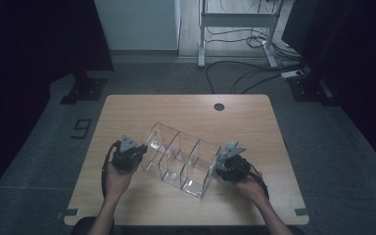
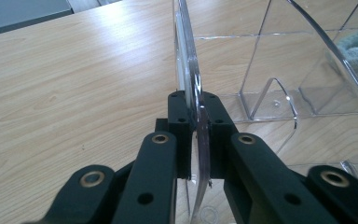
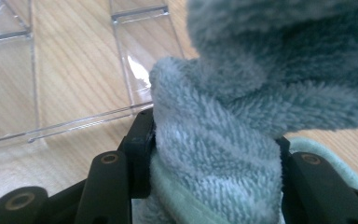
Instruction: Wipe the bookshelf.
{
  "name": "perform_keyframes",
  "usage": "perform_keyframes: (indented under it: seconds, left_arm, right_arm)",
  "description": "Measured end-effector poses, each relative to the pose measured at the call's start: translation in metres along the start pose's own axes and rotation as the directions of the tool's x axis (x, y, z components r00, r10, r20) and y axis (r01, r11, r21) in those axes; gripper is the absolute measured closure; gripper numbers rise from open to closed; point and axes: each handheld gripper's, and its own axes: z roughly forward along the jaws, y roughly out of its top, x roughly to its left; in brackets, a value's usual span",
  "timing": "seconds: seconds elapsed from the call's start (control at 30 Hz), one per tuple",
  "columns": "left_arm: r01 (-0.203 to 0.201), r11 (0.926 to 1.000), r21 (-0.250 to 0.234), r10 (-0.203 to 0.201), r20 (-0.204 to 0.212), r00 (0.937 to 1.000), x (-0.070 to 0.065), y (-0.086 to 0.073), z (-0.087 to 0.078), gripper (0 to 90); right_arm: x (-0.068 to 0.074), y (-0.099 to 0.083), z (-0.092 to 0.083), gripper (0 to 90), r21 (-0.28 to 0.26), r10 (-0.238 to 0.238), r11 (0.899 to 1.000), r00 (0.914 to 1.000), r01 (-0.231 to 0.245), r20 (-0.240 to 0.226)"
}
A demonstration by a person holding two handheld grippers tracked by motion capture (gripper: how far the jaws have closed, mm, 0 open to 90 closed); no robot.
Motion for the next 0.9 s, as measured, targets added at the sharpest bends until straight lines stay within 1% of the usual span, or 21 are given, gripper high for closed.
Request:
perform_keyframes:
  seconds: [0.2, 0.4, 0.73, 0.9]
  left_arm:
    - [0.001, 1.0, 0.0, -0.001, -0.003, 1.0, 0.0, 0.0, 0.0, 84.9]
    - [0.002, 1.0, 0.0, -0.002, -0.003, 1.0, -0.001, 0.0, 0.0, 85.0]
    - [0.003, 1.0, -0.001, -0.003, -0.001, 1.0, -0.001, 0.0, 0.0, 85.2]
    - [0.004, 1.0, 0.0, -0.004, 0.003, 1.0, -0.002, 0.0, 0.0, 85.3]
  right_arm:
    - [0.008, -0.002, -0.002, 51.0, 0.005, -0.006, 1.0, 0.9997, 0.006, -0.022]
    - [0.02, -0.004, -0.006, 51.0, 0.011, -0.036, 0.999, 0.9983, 0.036, -0.047]
    - [0.045, -0.01, -0.015, 50.9, 0.02, -0.061, 0.998, 0.9921, 0.064, -0.11]
    - [0.061, -0.012, -0.018, 51.0, 0.032, -0.076, 0.996, 0.9902, 0.08, -0.117]
